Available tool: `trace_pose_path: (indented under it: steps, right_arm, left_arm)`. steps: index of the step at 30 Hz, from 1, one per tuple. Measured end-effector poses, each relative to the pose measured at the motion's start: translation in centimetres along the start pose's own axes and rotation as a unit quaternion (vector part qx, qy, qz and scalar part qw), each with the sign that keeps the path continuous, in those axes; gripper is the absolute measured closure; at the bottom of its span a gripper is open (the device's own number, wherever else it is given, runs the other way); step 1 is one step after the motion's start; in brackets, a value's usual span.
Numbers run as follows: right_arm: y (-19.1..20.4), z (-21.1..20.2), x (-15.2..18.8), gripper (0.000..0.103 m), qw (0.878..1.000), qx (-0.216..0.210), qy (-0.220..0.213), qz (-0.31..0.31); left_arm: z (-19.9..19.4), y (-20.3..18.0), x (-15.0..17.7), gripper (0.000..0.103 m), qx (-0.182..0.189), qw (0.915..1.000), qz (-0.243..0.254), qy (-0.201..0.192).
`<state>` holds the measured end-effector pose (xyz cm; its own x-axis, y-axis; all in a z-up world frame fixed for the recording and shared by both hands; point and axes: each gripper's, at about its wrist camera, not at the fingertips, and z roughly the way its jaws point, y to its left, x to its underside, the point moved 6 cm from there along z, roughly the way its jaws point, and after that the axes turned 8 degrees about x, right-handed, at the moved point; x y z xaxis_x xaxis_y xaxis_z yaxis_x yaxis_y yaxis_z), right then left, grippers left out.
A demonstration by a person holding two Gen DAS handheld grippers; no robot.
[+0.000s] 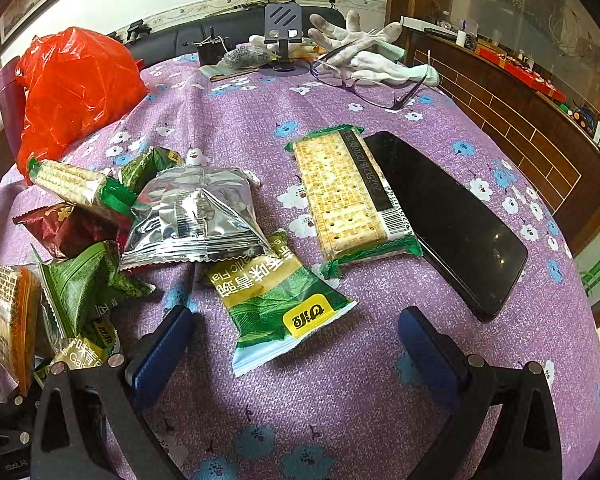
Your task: Organize snacks
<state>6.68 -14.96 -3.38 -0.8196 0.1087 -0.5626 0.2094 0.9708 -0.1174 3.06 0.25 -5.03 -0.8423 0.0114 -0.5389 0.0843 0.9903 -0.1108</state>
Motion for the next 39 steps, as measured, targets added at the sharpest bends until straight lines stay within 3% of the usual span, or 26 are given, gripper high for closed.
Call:
trace_pose_path:
  steps: [39]
  right_arm:
    - [-0.05, -0.02, 0.0, 0.001, 1.0, -0.001, 0.0, 0.001]
  left_arm:
    - [-0.12, -0.06, 0.2, 0.0, 0.003, 1.0, 0.005, 0.002]
